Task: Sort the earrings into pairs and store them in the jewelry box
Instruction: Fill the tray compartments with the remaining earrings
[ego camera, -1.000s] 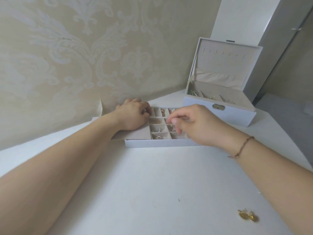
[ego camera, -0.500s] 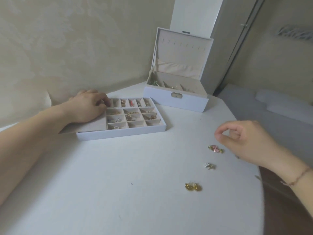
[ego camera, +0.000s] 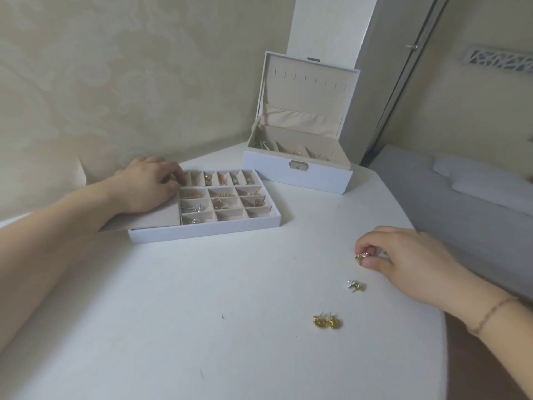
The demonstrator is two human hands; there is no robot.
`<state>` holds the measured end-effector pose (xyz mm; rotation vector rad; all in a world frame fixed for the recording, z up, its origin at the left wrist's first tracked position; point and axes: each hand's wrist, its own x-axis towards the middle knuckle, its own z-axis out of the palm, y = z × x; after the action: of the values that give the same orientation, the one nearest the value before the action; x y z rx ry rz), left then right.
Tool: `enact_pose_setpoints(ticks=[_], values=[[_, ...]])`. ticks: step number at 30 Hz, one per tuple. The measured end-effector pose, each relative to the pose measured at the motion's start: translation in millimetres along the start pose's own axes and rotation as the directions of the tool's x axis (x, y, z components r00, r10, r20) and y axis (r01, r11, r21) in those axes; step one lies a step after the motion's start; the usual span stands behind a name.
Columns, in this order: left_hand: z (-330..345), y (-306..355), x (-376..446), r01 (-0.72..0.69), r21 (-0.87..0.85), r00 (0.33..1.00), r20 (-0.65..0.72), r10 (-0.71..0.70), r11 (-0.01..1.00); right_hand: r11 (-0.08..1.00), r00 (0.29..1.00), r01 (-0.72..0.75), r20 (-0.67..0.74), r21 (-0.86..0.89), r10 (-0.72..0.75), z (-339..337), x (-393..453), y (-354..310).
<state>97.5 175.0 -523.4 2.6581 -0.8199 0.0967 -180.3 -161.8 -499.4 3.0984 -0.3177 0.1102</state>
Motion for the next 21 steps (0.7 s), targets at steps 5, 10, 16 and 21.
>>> enact_pose_setpoints(ticks=[5,10,16,21], values=[[-0.7,2.0,-1.9,0.017,-0.025,1.0,0.0,-0.017,1.0,0.993,0.999,-0.011,0.032,0.117,0.007,2.1,4.8,-2.4],[-2.4,11.4,-6.2,0.048,-0.032,0.999,0.016,-0.047,0.998,0.93,0.996,0.037,-0.085,0.365,-0.006,-7.6,25.9,-27.7],[-4.9,15.0,-9.9,0.066,-0.024,0.998,0.0,-0.066,0.998,0.889,0.975,0.218,-0.129,0.403,-0.181,-17.3,70.1,-106.1],[-5.6,16.8,-10.9,0.072,-0.035,0.997,-0.013,-0.073,0.997,0.879,0.966,0.258,-0.137,0.402,-0.221,-6.1,97.1,-143.6]])
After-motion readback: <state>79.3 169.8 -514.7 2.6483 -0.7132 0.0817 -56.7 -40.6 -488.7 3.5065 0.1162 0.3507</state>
